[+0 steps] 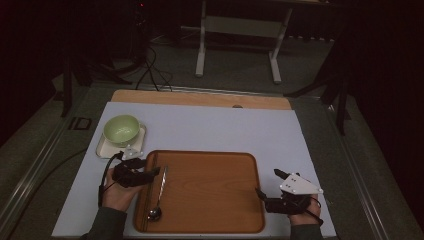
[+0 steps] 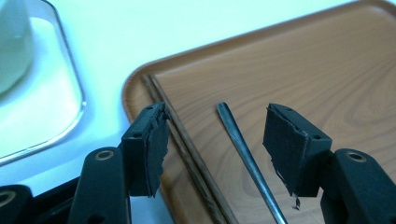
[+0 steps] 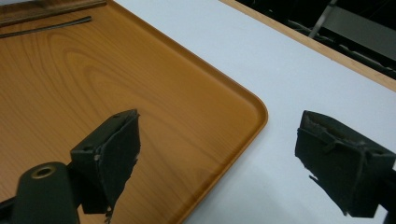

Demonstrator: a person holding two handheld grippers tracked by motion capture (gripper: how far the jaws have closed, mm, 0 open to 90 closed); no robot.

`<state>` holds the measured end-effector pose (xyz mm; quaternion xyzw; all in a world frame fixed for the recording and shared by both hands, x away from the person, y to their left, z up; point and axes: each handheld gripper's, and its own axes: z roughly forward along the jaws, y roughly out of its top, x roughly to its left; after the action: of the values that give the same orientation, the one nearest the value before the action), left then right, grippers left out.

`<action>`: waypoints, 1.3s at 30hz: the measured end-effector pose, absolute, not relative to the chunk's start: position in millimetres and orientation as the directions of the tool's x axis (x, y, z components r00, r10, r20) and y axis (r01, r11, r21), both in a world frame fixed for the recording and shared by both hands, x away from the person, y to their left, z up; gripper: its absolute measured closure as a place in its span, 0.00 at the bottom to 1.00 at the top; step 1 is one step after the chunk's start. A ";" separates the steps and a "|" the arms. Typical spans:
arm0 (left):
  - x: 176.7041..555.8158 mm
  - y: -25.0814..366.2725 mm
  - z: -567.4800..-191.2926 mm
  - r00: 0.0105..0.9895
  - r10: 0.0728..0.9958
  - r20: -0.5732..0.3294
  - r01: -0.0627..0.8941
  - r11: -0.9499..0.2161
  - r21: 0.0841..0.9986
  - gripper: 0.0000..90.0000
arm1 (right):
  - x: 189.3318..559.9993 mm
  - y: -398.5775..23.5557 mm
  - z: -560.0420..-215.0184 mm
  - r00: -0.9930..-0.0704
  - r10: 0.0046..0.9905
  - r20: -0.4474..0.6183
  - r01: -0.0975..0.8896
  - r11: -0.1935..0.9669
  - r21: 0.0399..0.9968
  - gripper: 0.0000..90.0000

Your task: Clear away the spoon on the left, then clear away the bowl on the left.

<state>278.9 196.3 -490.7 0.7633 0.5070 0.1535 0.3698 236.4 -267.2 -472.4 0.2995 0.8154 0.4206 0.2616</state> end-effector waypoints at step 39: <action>284.2 236.4 -471.9 0.300 0.947 -0.119 0.628 -0.101 0.772 0.42 | 236.2 -266.6 -470.9 -0.684 0.706 -0.182 0.256 0.467 0.846 0.15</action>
<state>284.2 236.4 -471.9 0.7115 0.5531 0.2105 0.3788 236.2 -266.6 -470.9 0.2956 0.8142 0.4235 0.2654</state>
